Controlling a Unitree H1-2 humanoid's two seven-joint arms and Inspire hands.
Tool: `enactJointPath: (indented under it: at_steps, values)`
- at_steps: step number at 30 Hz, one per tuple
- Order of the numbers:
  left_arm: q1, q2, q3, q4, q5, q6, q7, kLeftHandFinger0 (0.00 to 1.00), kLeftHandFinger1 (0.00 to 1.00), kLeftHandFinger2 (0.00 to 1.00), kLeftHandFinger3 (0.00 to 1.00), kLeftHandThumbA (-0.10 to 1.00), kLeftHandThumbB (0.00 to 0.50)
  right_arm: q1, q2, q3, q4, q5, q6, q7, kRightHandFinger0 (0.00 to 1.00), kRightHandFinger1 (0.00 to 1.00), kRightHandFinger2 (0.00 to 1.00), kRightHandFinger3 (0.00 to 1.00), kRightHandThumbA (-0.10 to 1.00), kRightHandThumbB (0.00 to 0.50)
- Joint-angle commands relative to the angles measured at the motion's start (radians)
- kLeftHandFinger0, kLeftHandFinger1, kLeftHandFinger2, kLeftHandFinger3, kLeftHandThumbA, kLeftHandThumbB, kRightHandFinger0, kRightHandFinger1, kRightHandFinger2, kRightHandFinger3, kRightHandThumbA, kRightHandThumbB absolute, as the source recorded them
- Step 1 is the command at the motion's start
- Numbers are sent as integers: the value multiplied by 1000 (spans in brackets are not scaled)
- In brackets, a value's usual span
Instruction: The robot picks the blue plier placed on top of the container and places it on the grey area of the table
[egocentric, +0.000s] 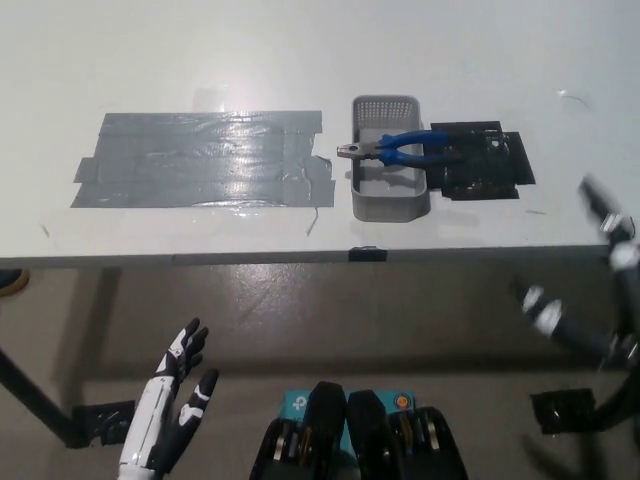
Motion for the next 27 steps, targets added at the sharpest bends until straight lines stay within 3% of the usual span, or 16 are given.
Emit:
enactJointPath:
  at_steps: [1,4,8,9,13,18,20,27]
  values:
    - [2,2,-4,-11,2,-49,8,1000,1000,1000,1000,853,157,-176,-84,-6,-21,36,200,115,1000,1000,1000,1000,610,154]
    - [6,1,-1,-9,-9,-46,6,1000,1000,1000,1000,856,164,-318,-142,27,59,44,259,185,1000,1000,1000,1000,638,141]
    - [6,8,-1,2,-2,-60,7,1000,1000,1000,1000,848,149,-523,-213,115,184,23,419,318,1000,1000,1000,1000,785,200]
    - [20,8,-3,0,-2,-63,5,1000,1000,1000,1000,848,149,-580,-233,151,230,24,462,373,1000,1000,1000,1000,762,183]
    - [26,10,-6,-10,-10,-52,-5,1000,1000,1000,1000,860,166,-743,-270,266,430,-2,472,500,1000,1000,1000,1000,749,212]
    - [16,12,0,-13,18,-44,11,1000,1000,1000,1000,879,168,-941,-235,408,700,-79,453,580,1000,1000,1000,1000,790,249]
    - [26,11,-2,-18,13,-46,8,1000,1000,1000,1000,875,171,-990,-211,438,792,-78,444,591,1000,1000,1000,1000,760,275]
    - [20,8,-8,-28,10,-41,1,1000,1000,1000,1000,866,173,-1113,-108,513,1018,-80,488,610,1000,1000,1000,1000,771,268]
